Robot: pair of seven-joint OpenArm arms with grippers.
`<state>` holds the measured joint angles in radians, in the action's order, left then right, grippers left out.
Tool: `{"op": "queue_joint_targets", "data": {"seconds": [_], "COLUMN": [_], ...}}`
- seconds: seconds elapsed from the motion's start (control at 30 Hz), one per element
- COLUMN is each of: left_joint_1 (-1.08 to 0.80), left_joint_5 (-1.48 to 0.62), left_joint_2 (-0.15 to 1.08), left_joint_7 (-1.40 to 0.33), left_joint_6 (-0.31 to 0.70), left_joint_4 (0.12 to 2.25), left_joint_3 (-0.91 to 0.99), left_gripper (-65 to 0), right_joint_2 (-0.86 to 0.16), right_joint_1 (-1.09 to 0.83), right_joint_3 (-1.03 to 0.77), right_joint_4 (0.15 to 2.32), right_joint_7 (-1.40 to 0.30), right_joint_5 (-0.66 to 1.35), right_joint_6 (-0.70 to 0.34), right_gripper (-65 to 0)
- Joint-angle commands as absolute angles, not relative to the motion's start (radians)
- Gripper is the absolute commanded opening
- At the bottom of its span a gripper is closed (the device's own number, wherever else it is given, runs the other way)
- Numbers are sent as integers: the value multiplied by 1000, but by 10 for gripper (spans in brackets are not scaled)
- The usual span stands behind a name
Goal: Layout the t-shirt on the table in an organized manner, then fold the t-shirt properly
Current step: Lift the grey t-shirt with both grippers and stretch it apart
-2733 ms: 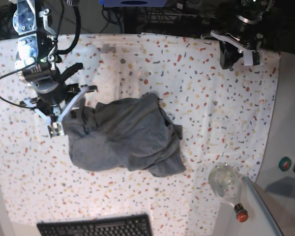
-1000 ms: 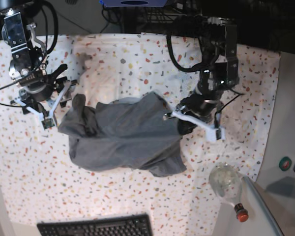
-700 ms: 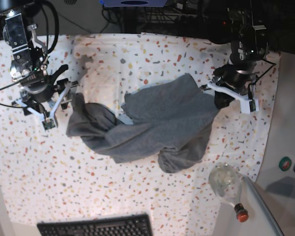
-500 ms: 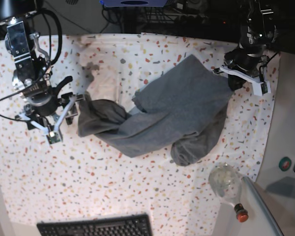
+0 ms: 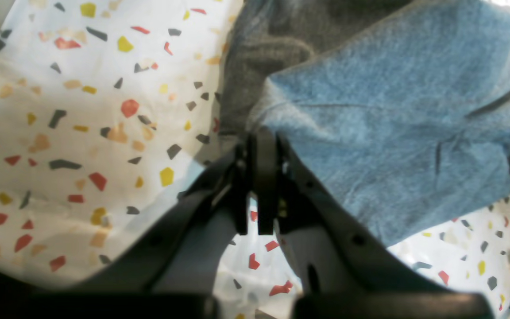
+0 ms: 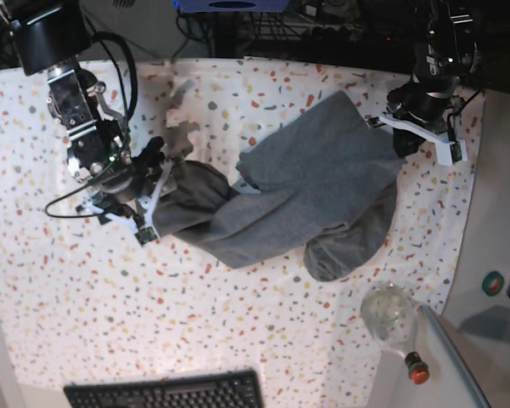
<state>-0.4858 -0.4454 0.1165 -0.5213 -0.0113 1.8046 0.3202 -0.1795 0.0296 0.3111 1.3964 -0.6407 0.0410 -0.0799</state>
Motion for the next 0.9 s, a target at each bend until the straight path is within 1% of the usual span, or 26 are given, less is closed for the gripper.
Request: {"op": "queue_joint_targets", "data": {"seconds": [0.0,0.17,0.3,0.33,0.37,0.4,0.47,0.5,0.53,0.63,0.77,0.87], "left_joint_1": [-489,-489,-489,-489,-489,-487,-486,-486,-486,-484,-476,-400], "left_joint_5": [-446,-446,-446,-446,-446,-446,-446,-446,-446,-446,-453,-453], "left_joint_2": [124,125,125,125,125,125,125,125,125,128,173,171], "left_joint_7": [-503,-503,-503,-503,-503,-503,-503,-503,-503,-503,-512,-625], "left_joint_6": [-7,-7,-7,-7,-7,-7,-7,-7,-7,-7,-7,-8], "left_joint_4": [1824,1824,1825,1828,1830,1830,1831,1831,1833,1833,1867,1945], "left_joint_3": [331,326,323,323,323,323,323,323,326,335,348,349], "left_gripper": [-650,-650,-650,-650,-650,-650,-650,-650,-650,-650,-650,-650], "right_joint_2": [-185,-193,-174,-174,-174,-174,-171,-170,-162,-159,-160,-213], "right_joint_1": [59,59,99,99,96,94,93,90,88,68,44,45], "right_joint_3": [305,257,254,254,254,254,254,252,248,217,35,-41], "right_joint_4": [1411,1426,1293,1276,1265,1259,1237,1219,1207,1213,1322,1388], "right_joint_7": [-621,-621,-585,-564,-541,-524,-513,-513,-513,-509,-515,-516], "right_joint_5": [38,38,38,38,39,41,42,42,42,42,38,38], "right_joint_6": [-77,-77,-84,-85,-85,-87,-88,-96,-107,-131,-131,-131], "right_gripper": [-269,-269,-270,-284,-323,-383,-527,-615,-650,-650,-650,-650]}}
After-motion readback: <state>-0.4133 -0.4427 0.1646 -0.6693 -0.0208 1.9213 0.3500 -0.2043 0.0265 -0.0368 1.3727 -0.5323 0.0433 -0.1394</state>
